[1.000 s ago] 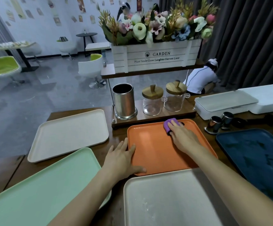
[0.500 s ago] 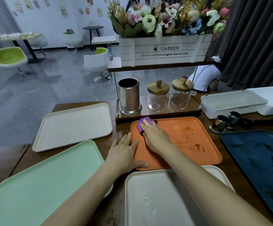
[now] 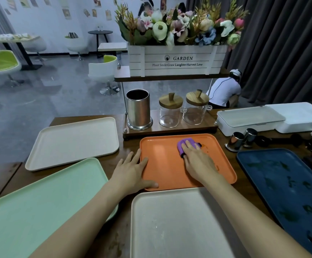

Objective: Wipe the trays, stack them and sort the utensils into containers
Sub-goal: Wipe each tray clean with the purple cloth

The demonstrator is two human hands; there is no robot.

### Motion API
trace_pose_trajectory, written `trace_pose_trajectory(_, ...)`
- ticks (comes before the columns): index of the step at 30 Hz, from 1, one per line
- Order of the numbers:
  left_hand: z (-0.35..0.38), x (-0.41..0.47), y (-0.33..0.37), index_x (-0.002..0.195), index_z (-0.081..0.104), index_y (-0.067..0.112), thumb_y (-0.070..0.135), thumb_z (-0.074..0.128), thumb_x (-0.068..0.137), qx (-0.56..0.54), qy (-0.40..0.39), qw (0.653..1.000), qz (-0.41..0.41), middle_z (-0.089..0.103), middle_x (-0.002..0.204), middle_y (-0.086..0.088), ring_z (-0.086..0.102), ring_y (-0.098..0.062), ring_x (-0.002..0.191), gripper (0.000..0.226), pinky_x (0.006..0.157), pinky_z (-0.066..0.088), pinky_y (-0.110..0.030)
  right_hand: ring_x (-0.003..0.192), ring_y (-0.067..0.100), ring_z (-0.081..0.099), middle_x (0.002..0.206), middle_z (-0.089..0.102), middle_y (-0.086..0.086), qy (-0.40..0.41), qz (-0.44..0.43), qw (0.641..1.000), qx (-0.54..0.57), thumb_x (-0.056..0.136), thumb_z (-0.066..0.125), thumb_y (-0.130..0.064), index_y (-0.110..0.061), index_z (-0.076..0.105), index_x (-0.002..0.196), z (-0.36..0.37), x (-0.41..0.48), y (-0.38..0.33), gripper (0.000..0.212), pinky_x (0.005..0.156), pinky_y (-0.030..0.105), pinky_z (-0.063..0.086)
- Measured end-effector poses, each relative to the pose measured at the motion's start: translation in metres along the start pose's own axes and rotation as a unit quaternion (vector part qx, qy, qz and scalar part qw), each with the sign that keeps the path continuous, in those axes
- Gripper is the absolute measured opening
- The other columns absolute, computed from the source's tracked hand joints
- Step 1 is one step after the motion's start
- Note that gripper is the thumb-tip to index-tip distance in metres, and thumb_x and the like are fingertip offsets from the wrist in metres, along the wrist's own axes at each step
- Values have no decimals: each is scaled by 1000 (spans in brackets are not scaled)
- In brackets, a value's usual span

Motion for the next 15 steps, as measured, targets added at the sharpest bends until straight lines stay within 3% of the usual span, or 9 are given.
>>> trace_pose_trajectory(8, -2, -1, -1, 164, 5, 32, 89, 47, 78, 0, -14, 1000, -3, -15, 171, 0, -3, -27, 158, 112, 126, 11, -54, 154, 20, 13, 167, 15, -11, -50, -102, 992, 56, 102, 39, -30, -29, 27, 157, 12, -53, -67, 56, 114, 38, 33)
trace_pose_trajectory(15, -3, -1, 0, 164, 3, 33, 90, 47, 78, 3, -18, 1000, -14, -14, 171, 1, -5, -27, 158, 112, 126, 11, -54, 153, 8, 11, 164, 16, -20, -52, -86, 992, 80, 105, 34, -34, -36, 31, 155, 6, -73, -18, 51, 121, 37, 28)
Point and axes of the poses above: each hand's wrist, its own x-axis towards the middle knuckle, its own z-axis out of the palm, y = z × x, the point moved 5 cm from there along x, towards the middle knuckle
